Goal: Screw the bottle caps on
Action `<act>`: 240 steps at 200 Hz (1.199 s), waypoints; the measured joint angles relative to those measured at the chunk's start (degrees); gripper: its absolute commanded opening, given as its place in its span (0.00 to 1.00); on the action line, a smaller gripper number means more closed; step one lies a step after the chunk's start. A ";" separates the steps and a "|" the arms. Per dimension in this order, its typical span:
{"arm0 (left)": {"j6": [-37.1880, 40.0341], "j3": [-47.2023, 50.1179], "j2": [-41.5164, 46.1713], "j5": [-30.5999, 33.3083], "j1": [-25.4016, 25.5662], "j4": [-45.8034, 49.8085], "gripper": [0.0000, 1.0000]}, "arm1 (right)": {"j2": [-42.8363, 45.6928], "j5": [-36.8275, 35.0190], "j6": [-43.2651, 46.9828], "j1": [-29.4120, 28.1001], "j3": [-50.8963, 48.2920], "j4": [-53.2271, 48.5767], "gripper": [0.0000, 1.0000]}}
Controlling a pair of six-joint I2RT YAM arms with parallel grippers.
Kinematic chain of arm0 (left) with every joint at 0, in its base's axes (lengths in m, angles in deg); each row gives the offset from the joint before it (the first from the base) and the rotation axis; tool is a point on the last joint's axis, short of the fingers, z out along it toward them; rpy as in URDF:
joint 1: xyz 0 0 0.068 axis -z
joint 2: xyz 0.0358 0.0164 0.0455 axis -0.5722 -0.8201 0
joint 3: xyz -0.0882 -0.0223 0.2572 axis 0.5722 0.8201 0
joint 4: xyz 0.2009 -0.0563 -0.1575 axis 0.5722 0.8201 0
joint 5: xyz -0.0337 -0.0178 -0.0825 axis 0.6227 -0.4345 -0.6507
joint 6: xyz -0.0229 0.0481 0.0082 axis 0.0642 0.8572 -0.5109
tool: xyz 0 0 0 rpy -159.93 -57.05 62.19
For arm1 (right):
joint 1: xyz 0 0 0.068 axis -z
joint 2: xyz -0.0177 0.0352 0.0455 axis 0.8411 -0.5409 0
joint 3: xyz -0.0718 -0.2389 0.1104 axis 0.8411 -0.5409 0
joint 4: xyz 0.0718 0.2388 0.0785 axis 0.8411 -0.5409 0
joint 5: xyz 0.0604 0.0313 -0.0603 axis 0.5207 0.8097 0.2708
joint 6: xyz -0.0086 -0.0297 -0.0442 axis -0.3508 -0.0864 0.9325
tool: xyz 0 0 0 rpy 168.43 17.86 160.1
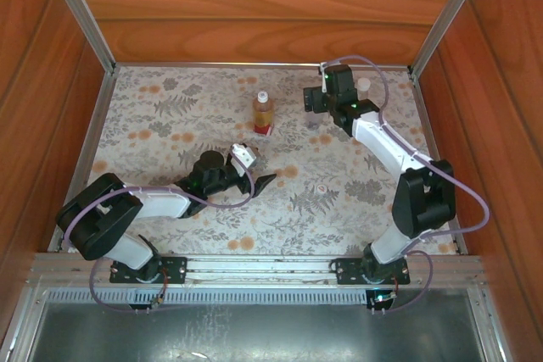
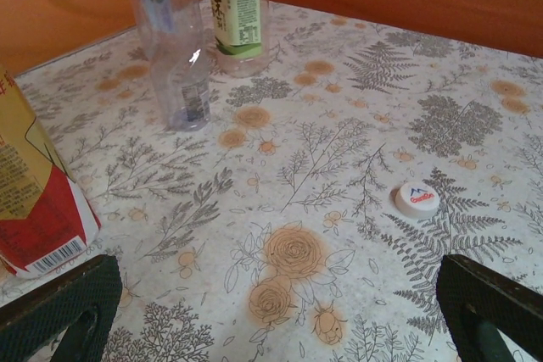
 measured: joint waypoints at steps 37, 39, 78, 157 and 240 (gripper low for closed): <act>-0.33 0.17 0.00 -0.07 0.00 -0.50 1.00 | -4.37 2.01 -1.51 0.87 0.15 -0.26 0.99; -0.35 0.20 0.00 -0.04 0.00 -0.50 1.00 | -4.50 2.10 -1.55 0.98 0.15 -0.28 0.99; -0.57 0.28 0.00 -0.48 0.00 -0.90 1.00 | -7.17 3.48 -2.69 2.21 0.76 -0.87 0.80; -0.57 0.28 0.00 -1.51 0.00 -1.11 1.00 | -9.75 4.70 -1.88 2.23 3.82 -0.81 0.65; -0.55 0.28 0.00 -1.53 0.00 -1.14 1.00 | -9.90 7.19 -0.24 2.54 4.02 -0.72 0.54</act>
